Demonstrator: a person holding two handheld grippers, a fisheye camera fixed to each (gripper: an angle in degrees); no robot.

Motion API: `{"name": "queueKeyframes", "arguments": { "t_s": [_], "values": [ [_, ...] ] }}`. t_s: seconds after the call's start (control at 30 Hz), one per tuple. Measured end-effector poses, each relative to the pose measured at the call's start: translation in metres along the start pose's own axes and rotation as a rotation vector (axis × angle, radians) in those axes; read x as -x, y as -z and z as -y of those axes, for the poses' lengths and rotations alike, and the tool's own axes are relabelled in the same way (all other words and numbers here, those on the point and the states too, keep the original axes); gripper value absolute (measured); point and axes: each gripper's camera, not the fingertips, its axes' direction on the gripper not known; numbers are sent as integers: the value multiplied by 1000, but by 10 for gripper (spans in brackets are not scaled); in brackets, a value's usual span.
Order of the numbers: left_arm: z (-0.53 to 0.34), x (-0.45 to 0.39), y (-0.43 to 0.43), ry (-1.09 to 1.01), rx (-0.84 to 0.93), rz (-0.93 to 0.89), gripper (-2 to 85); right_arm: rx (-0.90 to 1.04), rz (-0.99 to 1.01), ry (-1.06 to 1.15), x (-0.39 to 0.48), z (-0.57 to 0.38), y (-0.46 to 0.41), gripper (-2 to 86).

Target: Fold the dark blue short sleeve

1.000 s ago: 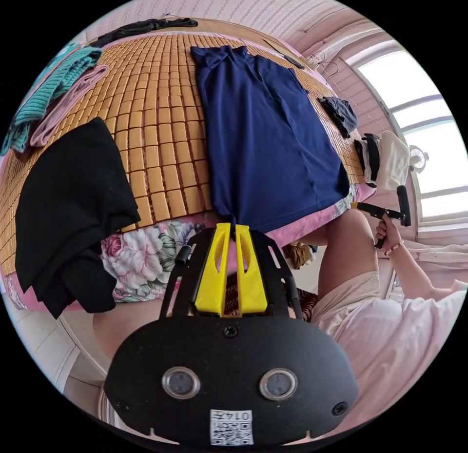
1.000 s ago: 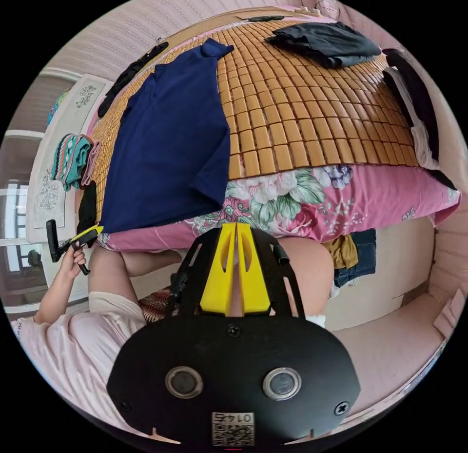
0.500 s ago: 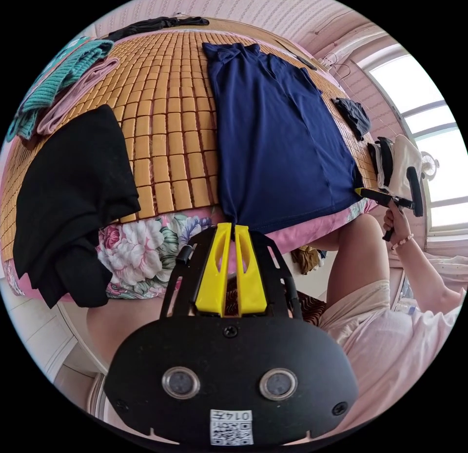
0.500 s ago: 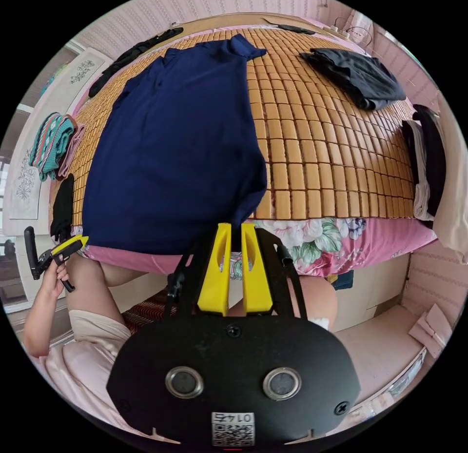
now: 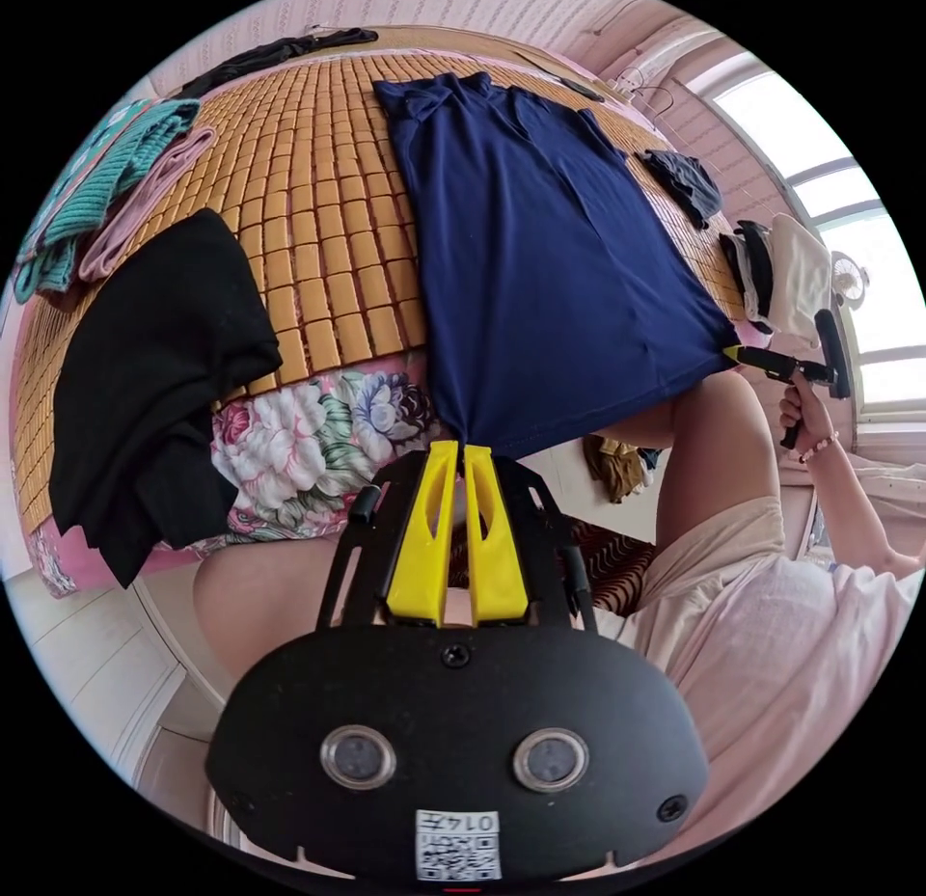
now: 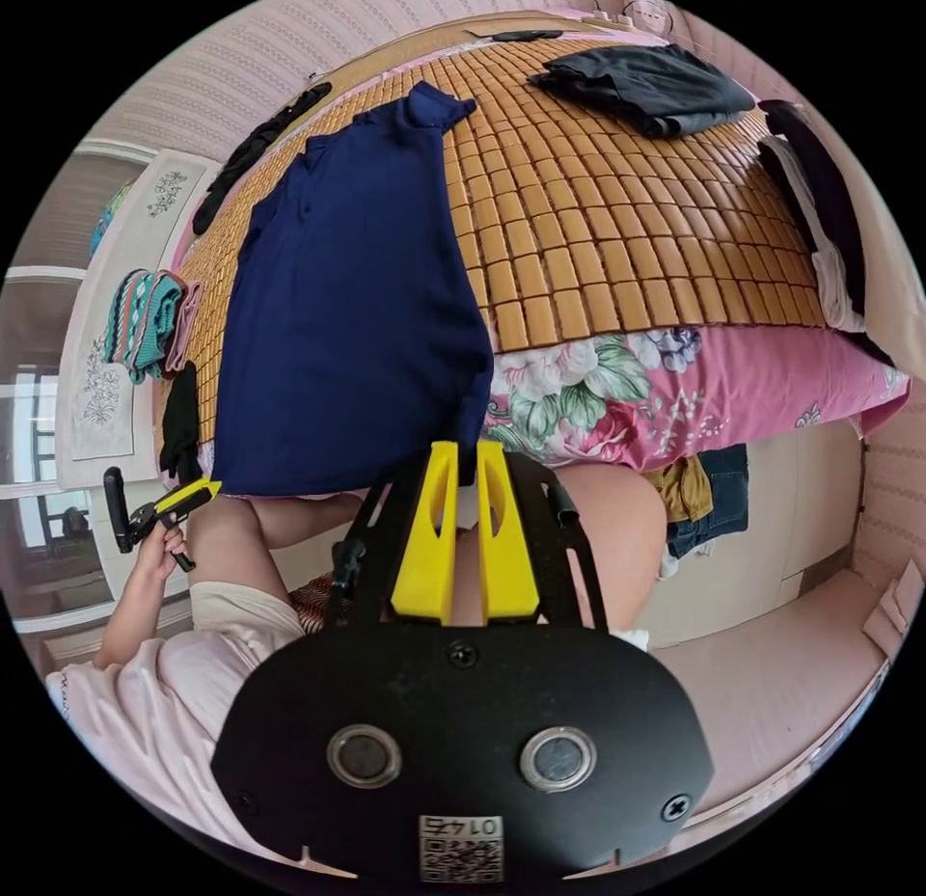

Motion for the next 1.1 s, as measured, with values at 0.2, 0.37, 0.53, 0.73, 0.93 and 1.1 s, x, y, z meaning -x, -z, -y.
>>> {"name": "queueKeyframes", "arguments": {
  "t_s": [0.2,0.37,0.53,0.73,0.93,1.1],
  "values": [
    [-25,9,-15,28,0,23,-9,55,-43,-67,-21,-17,-11,10],
    [-40,22,-25,105,4,55,-9,43,-14,-87,-28,-22,-10,6],
    [-70,28,-23,111,-54,63,-10,28,-82,-77,-26,-25,-5,4],
    [-96,21,-17,83,-190,31,-10,7,-93,-93,-35,-32,2,27],
    [-79,4,-26,7,-339,-14,-9,-90,-42,-26,-31,-16,3,51],
    [-6,-6,-67,-110,-336,-68,-10,-231,-16,60,-20,76,-3,66]
  ]
}}
